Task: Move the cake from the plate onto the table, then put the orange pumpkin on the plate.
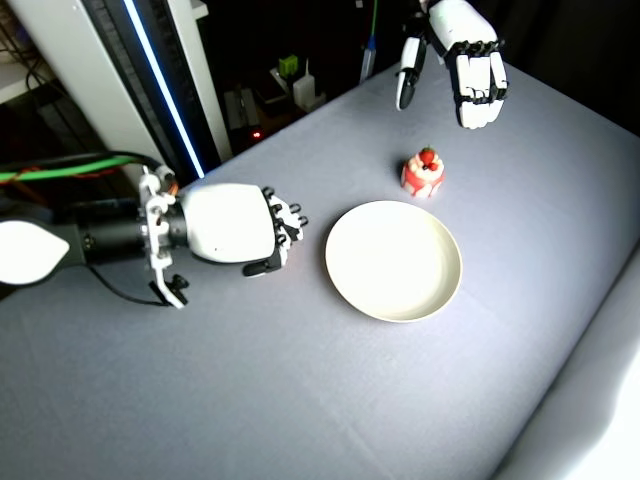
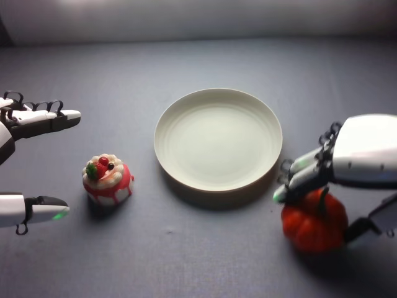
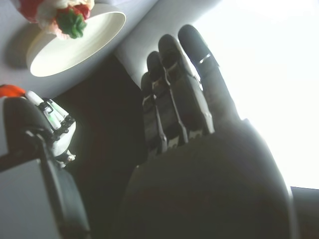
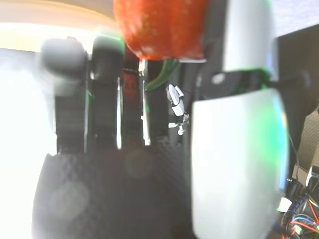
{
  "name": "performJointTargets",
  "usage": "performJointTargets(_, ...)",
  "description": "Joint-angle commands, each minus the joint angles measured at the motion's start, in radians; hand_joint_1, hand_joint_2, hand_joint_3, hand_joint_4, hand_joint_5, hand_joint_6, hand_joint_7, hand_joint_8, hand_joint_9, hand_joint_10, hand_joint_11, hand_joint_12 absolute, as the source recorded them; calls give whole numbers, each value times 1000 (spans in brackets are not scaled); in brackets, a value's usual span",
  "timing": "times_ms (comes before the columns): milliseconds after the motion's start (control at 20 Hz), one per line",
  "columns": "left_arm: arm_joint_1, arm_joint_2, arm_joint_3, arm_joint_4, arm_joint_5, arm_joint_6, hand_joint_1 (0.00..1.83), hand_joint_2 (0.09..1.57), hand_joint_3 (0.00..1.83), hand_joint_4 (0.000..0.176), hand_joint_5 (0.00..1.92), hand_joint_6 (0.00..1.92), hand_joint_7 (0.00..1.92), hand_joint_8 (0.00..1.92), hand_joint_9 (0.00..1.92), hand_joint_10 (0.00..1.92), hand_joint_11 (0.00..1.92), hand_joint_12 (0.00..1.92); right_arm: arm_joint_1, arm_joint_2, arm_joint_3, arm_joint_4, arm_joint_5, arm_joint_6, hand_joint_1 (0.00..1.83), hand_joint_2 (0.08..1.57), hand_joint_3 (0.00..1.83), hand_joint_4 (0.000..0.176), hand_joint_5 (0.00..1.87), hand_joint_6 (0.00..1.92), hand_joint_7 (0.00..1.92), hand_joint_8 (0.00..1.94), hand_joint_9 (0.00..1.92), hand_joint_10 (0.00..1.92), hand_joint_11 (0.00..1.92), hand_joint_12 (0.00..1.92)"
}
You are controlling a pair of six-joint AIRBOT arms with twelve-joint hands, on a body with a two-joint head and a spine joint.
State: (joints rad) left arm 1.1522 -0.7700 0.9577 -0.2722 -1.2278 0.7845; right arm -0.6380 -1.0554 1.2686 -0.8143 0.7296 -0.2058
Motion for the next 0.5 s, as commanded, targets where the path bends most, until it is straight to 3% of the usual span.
performJointTargets(0,-2,-1,2,-15,-122,-5,864,890,1,0,455,0,587,2,595,2,278,705,23,3,7,78,115,3,1248,1174,0,0,860,975,884,1415,1094,1575,1221,1708)
performJointTargets(50,-2,-2,2,-15,-122,-6,864,890,1,0,455,0,587,2,595,2,278,705,33,1,15,96,128,3,1248,1174,0,0,860,975,884,1415,1094,1575,1221,1708)
performJointTargets(150,0,-3,2,-18,-128,-7,865,875,0,10,468,5,602,6,607,7,288,707,82,-17,46,147,164,2,1142,1174,6,0,841,1210,691,1731,973,1886,1139,1908)
performJointTargets(200,4,-4,2,-22,-134,-7,873,873,0,5,467,4,594,3,605,5,289,707,110,-17,64,164,171,-2,1128,1180,4,0,836,1235,633,1842,810,1914,954,1918)
performJointTargets(250,9,-6,2,-29,-143,-9,866,871,0,0,477,7,601,5,608,5,284,703,145,-34,86,170,170,-3,1212,1154,0,0,894,1030,880,1374,812,1588,770,1816)
performJointTargets(300,12,-7,2,-33,-148,-9,844,863,0,12,476,5,602,4,604,3,273,700,164,-54,105,174,170,-3,1216,1151,0,0,828,1184,985,1094,785,1262,611,1623)
performJointTargets(350,14,-7,2,-36,-152,-9,844,863,0,12,476,5,602,4,604,3,273,700,185,-81,128,177,164,-3,1216,1151,0,0,828,1184,985,1094,785,1262,611,1623)
performJointTargets(400,16,-7,2,-38,-156,-9,850,857,0,25,459,3,594,1,587,2,218,770,205,-108,154,177,150,-3,1227,1134,0,0,842,1206,1042,951,817,1112,601,1527)
performJointTargets(450,16,-9,2,-40,-159,-9,859,854,0,18,464,0,602,0,592,2,187,845,220,-136,178,176,127,-3,1232,1118,0,0,885,1158,1062,896,832,1042,590,1495)
